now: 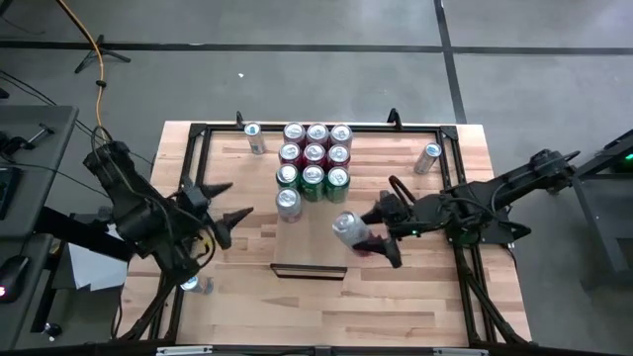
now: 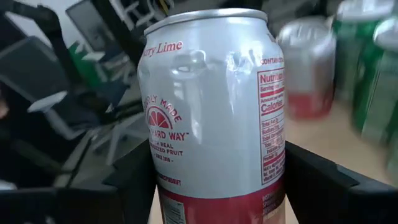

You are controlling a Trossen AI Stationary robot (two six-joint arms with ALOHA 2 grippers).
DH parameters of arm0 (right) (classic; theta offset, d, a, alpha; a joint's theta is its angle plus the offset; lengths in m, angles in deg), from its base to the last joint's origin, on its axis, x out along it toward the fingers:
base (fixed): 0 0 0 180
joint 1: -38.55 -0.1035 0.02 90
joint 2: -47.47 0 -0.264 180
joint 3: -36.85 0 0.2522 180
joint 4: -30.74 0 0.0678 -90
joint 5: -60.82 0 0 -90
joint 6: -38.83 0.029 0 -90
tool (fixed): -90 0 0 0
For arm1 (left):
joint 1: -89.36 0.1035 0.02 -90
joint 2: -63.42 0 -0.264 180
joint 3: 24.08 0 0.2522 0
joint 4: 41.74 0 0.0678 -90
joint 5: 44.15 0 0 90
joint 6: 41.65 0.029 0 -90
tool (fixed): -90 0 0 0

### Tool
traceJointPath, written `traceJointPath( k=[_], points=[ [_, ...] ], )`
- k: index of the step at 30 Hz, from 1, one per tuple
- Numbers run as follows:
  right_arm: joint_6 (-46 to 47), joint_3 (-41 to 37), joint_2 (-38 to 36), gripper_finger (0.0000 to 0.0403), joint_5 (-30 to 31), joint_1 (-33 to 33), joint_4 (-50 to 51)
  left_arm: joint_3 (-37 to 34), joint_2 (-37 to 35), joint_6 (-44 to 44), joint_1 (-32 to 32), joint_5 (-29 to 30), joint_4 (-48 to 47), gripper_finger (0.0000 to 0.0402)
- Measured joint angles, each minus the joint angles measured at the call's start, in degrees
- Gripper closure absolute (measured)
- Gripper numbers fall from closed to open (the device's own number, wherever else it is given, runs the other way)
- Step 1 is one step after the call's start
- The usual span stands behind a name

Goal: Place canned beverage on shelf
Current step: Put the bottom left pink soda can on the shelf

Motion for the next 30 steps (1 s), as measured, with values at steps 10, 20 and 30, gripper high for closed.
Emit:
traceJointPath(
  k=[10, 20, 30],
  points=[
    [-4.4, 2.2, 4.5, 0.0127, -2.1, 3.7, -1.4, -19.3, -9.8, 18.7, 0.3, -14.5, 42.3, 0.0101],
    [-3.1, 2.4, 4.0, 0.0125, -2.5, 6.5, -2.3, -25.2, -17.7, 60.6, 24.8, -56.3, 78.3, 0.0101],
    [-0.6, 2.4, 4.0, 0.0125, 0.3, 7.5, -6.2, -27.0, -24.4, 68.2, 32.0, -74.9, 80.1, 0.0127]
  ],
)
